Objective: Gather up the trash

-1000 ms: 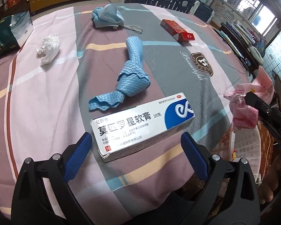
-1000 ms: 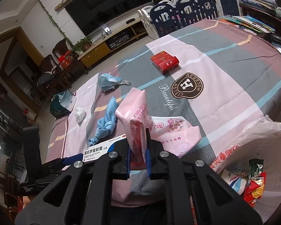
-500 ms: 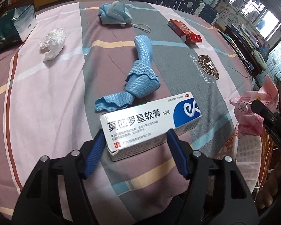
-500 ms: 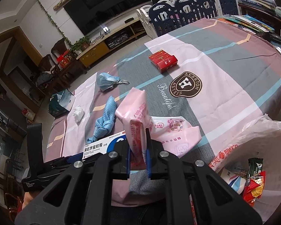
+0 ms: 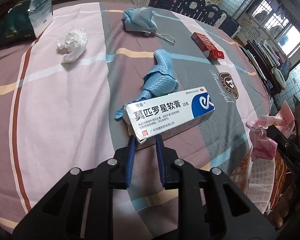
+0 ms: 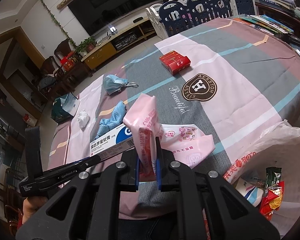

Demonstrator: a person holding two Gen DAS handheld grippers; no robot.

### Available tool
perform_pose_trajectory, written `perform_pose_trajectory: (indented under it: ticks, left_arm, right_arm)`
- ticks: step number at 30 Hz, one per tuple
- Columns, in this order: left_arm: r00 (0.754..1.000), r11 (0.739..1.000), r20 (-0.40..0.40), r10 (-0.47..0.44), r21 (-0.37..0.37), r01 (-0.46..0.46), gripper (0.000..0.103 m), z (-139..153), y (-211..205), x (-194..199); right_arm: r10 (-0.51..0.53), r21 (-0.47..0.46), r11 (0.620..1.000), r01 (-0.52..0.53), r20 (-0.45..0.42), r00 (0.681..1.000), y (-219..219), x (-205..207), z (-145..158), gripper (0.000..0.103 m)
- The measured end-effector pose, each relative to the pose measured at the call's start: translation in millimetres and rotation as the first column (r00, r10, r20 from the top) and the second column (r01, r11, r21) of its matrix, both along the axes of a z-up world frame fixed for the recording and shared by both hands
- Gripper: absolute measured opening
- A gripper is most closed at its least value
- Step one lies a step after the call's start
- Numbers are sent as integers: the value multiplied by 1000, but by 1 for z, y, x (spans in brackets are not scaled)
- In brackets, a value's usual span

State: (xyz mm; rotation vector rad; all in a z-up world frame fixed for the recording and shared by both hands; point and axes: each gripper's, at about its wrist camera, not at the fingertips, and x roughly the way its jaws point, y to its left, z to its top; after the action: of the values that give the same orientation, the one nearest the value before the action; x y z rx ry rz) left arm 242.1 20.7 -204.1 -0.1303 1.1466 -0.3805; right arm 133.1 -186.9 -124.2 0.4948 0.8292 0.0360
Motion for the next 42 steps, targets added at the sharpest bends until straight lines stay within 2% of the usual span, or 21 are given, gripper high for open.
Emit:
perform_pose_trajectory:
  ticks: [10,17,42]
  left_arm:
    - [998,999,61,27,-40,-25,13,13,10,-1]
    - [995,996,76,70,-61,-65,2,16,21,0]
    - [994,995,62,89,-59,-86,2,15,27,0]
  right_arm:
    - [1,-1,1000,-1,-4,1000,1,0,-1,13]
    - [1,-1,1000,-1,-6,1000,1,0,-1,13]
    - [7,-1,1000,-7,-15,1000,5,1,-6,13]
